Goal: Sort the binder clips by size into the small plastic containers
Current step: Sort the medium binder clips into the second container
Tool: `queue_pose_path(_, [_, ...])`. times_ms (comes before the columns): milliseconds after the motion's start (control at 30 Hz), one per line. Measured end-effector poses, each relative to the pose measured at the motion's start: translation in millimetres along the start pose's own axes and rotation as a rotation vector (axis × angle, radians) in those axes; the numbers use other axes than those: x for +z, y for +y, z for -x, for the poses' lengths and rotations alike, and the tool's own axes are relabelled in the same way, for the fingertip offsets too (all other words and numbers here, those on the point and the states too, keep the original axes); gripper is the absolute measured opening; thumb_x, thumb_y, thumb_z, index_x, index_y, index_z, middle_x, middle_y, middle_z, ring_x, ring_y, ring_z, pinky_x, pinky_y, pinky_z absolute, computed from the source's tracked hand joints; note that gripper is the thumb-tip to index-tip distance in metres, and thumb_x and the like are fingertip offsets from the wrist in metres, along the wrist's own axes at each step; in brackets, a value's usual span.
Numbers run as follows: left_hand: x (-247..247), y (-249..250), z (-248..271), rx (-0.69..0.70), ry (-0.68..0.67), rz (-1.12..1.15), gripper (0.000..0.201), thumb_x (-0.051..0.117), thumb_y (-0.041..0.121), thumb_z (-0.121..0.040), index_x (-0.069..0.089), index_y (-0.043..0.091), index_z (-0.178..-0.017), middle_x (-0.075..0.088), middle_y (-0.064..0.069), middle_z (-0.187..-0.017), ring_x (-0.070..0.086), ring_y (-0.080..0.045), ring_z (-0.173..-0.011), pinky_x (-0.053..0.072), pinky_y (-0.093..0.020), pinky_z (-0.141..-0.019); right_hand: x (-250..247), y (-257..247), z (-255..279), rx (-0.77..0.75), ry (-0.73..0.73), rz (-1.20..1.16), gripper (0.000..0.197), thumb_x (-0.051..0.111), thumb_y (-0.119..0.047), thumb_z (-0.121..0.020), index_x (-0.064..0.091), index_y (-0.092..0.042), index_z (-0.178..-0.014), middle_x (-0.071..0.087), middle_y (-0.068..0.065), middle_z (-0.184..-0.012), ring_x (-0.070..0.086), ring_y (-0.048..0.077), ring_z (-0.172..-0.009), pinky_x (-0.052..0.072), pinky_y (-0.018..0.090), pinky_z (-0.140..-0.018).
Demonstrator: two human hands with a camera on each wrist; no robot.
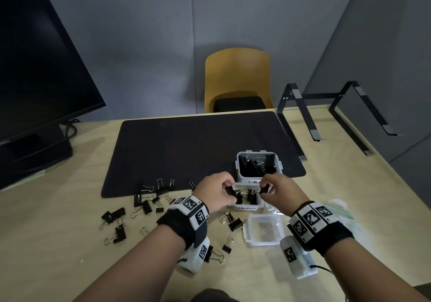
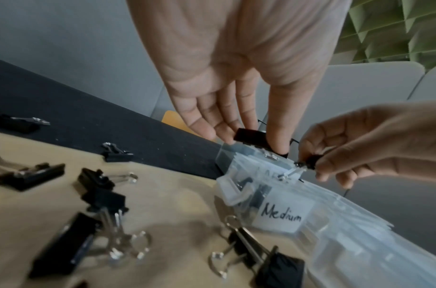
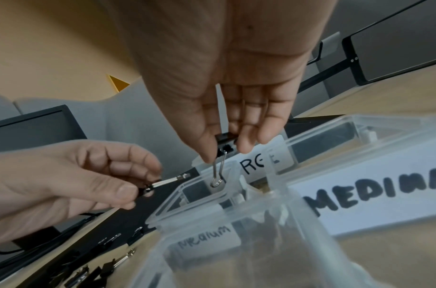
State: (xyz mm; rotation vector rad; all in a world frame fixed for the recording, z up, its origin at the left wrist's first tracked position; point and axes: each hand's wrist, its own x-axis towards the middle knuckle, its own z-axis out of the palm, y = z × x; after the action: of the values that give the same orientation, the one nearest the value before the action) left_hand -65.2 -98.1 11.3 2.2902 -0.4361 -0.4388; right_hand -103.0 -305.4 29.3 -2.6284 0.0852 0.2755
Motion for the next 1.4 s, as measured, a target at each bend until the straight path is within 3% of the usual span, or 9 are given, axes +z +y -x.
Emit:
queue_pose_path(200, [23, 16, -8, 0.054, 0.037, -0.166, 0.032, 0.070, 0.027, -0.080, 0.059, 0.023, -0.110, 0.058, 0.008, -0.115, 0.051, -0.011, -0.109, 0.042, -0.026, -0.093, 0, 5, 0, -0.023, -0.010, -0.002, 0.017, 0.064, -0.019, -0.079, 0.061, -0.019, -0.096, 0.055, -0.001, -0.098, 0.059, 0.017, -0.080, 0.049, 0.030, -0.074])
queue_pose_path(367, [35, 13, -11, 0.043, 0.091, -0.318, 0.015, 0.064, 0.032, -0.084, 0.064, 0.026, -0.098, 0.049, 0.005, -0.112, 0.042, -0.017, -0.110, 0.039, -0.032, -0.096, 0, 7, 2, -0.036, -0.031, 0.000, 0.018, 0.064, -0.020, -0.080, 0.061, -0.019, -0.097, 0.053, -0.002, -0.099, 0.061, 0.017, -0.080, 0.050, 0.031, -0.076])
queue_pose_path(500, [37, 10, -9, 0.064, 0.088, -0.382, 0.028, 0.055, 0.042, -0.090, 0.068, 0.029, -0.111, 0.046, 0.006, -0.120, 0.037, -0.017, -0.116, 0.036, -0.032, -0.100, -1, 9, 2, -0.057, -0.037, -0.010, 0.016, 0.063, -0.019, -0.081, 0.060, -0.020, -0.097, 0.054, -0.003, -0.100, 0.062, 0.015, -0.079, 0.050, 0.030, -0.075])
queue_pose_path(833, [37, 8, 0, 0.066, 0.129, -0.379, 0.033, 0.051, 0.034, -0.093, 0.058, 0.035, -0.125, 0.038, 0.007, -0.138, 0.029, -0.016, -0.130, 0.031, -0.034, -0.108, 4, 8, -2, -0.146, -0.105, 0.001, 0.022, 0.059, -0.010, -0.082, 0.064, -0.022, -0.100, 0.059, -0.009, -0.096, 0.059, 0.013, -0.084, 0.041, 0.020, -0.070])
queue_pose_path(933, [35, 7, 2, 0.075, 0.167, -0.400, 0.038, 0.052, 0.032, -0.093, 0.053, 0.033, -0.131, 0.040, 0.008, -0.136, 0.031, -0.015, -0.129, 0.033, -0.033, -0.107, 8, 8, -3, -0.165, -0.110, 0.008, 0.030, 0.057, -0.007, -0.082, 0.063, -0.023, -0.107, 0.061, -0.009, -0.104, 0.055, 0.010, -0.085, 0.040, 0.019, -0.074])
queue_pose_path(1000, [34, 7, 4, 0.076, 0.165, -0.419, 0.039, 0.051, 0.033, -0.093, 0.052, 0.033, -0.132, 0.042, 0.008, -0.135, 0.031, -0.015, -0.129, 0.033, -0.032, -0.106, 9, 9, -4, -0.182, -0.105, 0.016, 0.036, 0.056, -0.006, -0.084, 0.061, -0.024, -0.114, 0.055, -0.010, -0.109, 0.049, 0.006, -0.088, 0.037, 0.016, -0.078])
queue_pose_path(1233, [33, 9, 1, 0.064, 0.199, -0.382, 0.027, 0.058, 0.036, -0.089, 0.062, 0.028, -0.114, 0.048, 0.009, -0.121, 0.039, -0.014, -0.118, 0.038, -0.030, -0.101, 13, 11, -3, -0.166, -0.079, 0.052, 0.030, 0.054, -0.016, -0.089, 0.062, -0.022, -0.118, 0.053, -0.001, -0.113, 0.055, 0.015, -0.100, 0.038, 0.018, -0.081])
queue_pose_path(1400, [37, 10, 0, 0.026, 0.193, -0.362, 0.025, 0.053, 0.038, -0.091, 0.067, 0.023, -0.105, 0.052, 0.007, -0.113, 0.042, -0.014, -0.110, 0.040, -0.028, -0.094, 15, 10, -5, -0.146, -0.071, 0.087, 0.029, 0.052, -0.021, -0.091, 0.062, -0.023, -0.118, 0.053, 0.001, -0.111, 0.056, 0.017, -0.100, 0.040, 0.023, -0.083])
